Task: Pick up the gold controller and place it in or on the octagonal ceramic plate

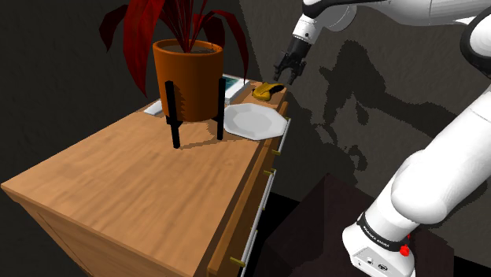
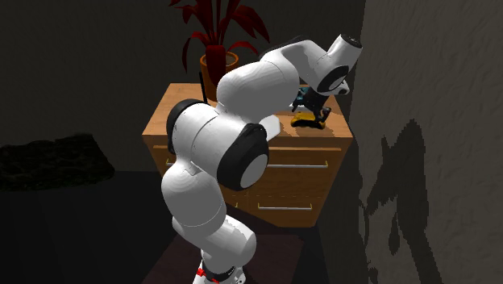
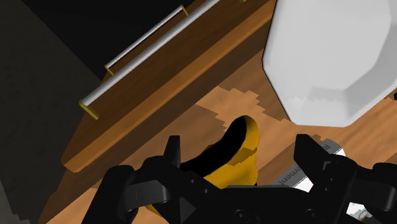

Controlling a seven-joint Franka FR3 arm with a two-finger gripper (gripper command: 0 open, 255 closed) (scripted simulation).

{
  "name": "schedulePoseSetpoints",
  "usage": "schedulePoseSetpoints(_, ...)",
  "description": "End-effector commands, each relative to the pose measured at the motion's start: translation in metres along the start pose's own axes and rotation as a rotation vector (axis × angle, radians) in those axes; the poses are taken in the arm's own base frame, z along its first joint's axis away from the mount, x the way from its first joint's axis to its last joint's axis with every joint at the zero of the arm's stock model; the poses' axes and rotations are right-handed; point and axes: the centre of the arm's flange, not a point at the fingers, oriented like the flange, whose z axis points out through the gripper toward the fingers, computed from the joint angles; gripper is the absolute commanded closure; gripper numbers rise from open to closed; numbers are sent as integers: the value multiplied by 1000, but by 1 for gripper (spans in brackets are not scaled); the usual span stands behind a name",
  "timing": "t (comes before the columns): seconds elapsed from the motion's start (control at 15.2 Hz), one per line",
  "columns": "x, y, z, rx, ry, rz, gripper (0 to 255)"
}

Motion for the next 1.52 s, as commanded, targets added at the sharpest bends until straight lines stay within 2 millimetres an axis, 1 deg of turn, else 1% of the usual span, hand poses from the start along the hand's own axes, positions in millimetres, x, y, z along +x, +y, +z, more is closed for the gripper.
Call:
schedulePoseSetpoints(0.0,0,0,0,0,0,0,255)
schedulePoseSetpoints(0.59,0,0,0,0,0,0,255)
schedulePoseSetpoints(0.66,0,0,0,0,0,0,0)
schedulePoseSetpoints(0.86,14,-53,34,-208,18,165,0)
schedulePoseSetpoints(0.99,28,-82,62,-347,30,274,0)
schedulePoseSetpoints(1.06,28,-82,62,-348,30,275,0)
schedulePoseSetpoints(1.45,27,-71,92,-348,30,275,0)
